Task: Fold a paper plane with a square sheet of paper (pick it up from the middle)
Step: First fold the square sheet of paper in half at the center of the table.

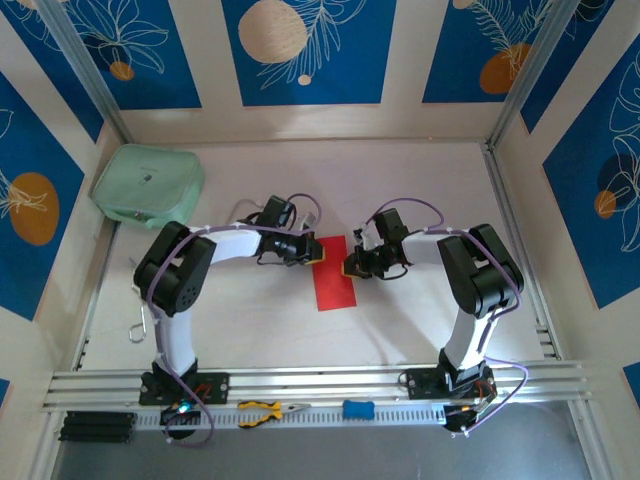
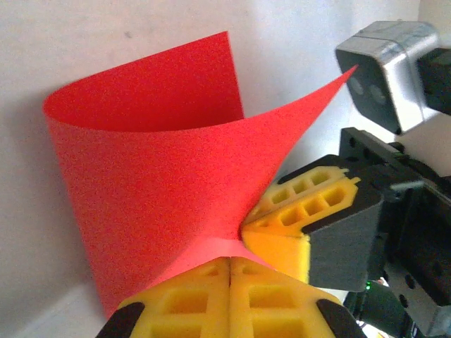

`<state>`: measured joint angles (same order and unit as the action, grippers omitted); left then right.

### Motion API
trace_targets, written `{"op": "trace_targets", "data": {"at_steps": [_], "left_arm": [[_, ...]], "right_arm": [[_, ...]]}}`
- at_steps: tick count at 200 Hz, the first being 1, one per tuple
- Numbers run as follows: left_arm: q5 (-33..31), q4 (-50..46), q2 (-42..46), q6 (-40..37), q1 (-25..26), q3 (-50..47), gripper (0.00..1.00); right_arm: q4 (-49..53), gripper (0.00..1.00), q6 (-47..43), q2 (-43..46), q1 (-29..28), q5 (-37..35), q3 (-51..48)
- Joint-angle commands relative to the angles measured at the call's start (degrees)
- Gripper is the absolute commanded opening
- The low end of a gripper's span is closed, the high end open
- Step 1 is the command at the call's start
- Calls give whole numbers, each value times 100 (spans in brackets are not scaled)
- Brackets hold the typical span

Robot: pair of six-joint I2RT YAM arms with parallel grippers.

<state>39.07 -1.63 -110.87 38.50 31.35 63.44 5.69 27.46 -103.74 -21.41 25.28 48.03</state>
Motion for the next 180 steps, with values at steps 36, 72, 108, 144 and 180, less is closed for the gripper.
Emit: {"op": "trace_targets", "data": {"at_steps": [36,72,108,144,180], "left_arm": [[121,168,-322,-147,-127,-30,0],[-10,155,-625,-245,-224,-129,0],[-27,59,-642,-203,-246,-117,0],[-45,-364,-407,-281,-254,217,0],[5,-577,-558,-450,-262,583,0]], "right_arm": [[363,0,-74,-401,-40,-858,-72],[367,0,-74,-401,-54,-875,-81],[372,0,-74,-400,-65,-889,-87],[371,0,-74,-400,-74,-893,-83],[372,0,-74,-392,-74,-893,-90]]}}
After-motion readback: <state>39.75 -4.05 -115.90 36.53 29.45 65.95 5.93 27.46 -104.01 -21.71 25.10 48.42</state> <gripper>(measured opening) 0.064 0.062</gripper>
